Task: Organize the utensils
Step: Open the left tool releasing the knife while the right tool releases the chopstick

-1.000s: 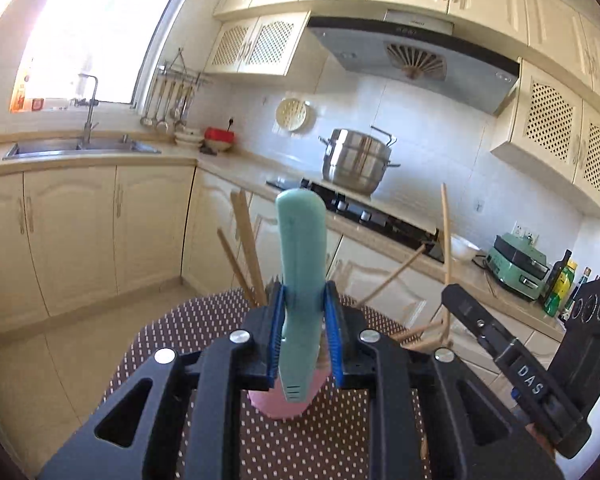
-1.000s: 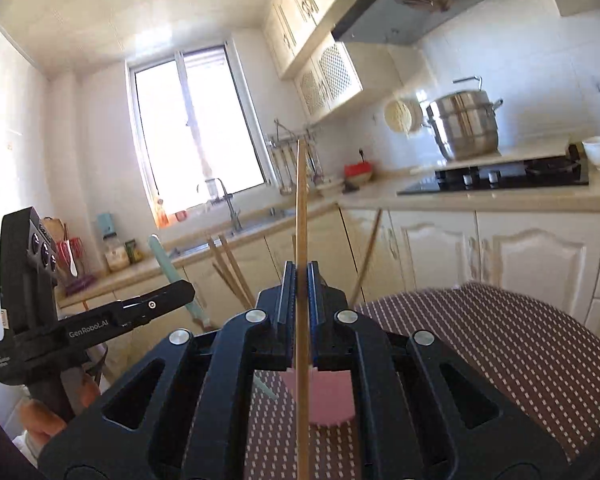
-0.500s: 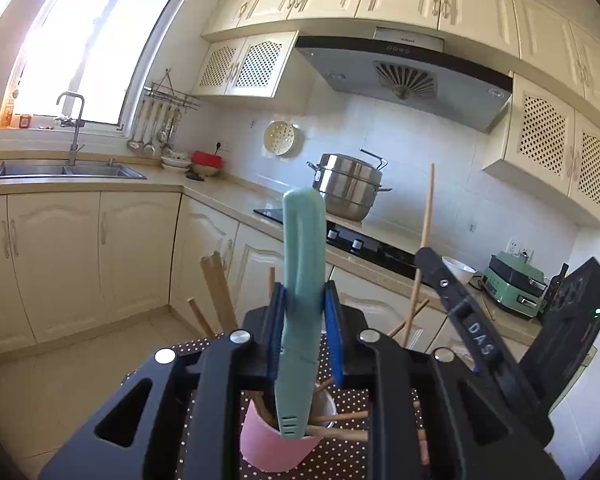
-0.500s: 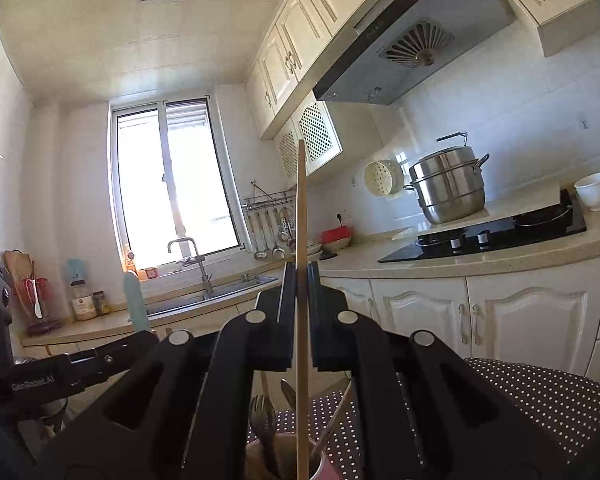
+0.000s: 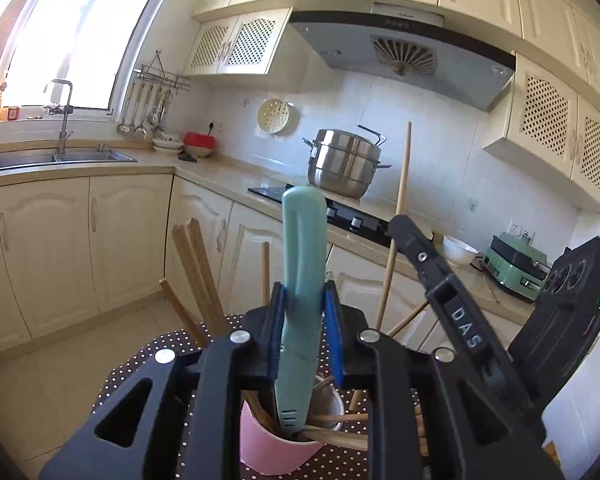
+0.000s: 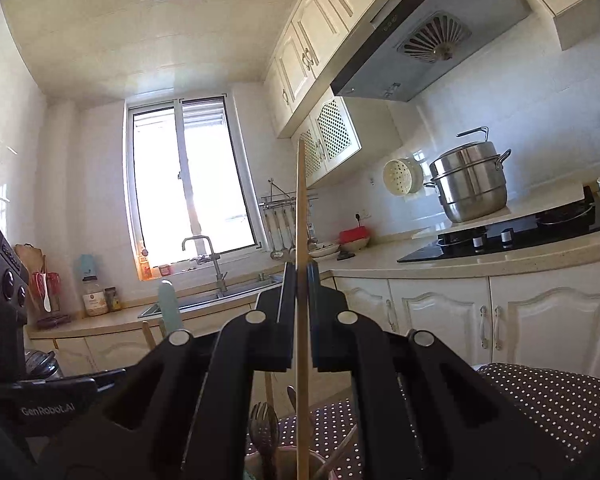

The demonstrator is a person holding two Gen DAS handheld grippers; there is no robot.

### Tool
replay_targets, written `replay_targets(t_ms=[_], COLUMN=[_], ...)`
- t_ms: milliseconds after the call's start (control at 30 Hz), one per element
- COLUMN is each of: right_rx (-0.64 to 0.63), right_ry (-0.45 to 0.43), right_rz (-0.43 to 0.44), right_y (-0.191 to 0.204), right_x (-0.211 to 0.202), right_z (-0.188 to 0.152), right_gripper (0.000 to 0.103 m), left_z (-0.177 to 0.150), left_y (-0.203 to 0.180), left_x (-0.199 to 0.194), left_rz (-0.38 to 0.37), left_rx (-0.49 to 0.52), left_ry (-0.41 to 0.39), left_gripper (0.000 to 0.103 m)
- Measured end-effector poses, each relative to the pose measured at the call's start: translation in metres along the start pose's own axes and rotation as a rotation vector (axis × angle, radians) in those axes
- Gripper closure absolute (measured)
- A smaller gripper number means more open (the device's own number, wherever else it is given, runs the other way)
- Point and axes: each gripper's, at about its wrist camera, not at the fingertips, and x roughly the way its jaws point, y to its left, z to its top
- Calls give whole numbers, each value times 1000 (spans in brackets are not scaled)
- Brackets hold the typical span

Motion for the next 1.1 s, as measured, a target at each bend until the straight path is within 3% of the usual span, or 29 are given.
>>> replay_targets(t_ms=[133,267,367,867,1100], right_rx=[-5,-9,-13,-9,-31], right_ry=[-6,-2,4,-5,43], right_rz=[27,33,35,44,20], right_y=[1,1,1,1,2], right_x=[-1,-3,-3,-6,-13], right_z=[0,0,-2,-5,-1], right_gripper=[97,97,97,96,96], left_z=[-3,-2,-1,-1,-1], left_y=[4,6,6,7,8], left_x=[4,0,-4,-8,-14], left_rz=[-15,-32,-29,39,53], left_rx=[-21,-46,-47,-52,-56], left_ry=[4,-13,-31,-12,-4], left_gripper=[83,63,56,47,42])
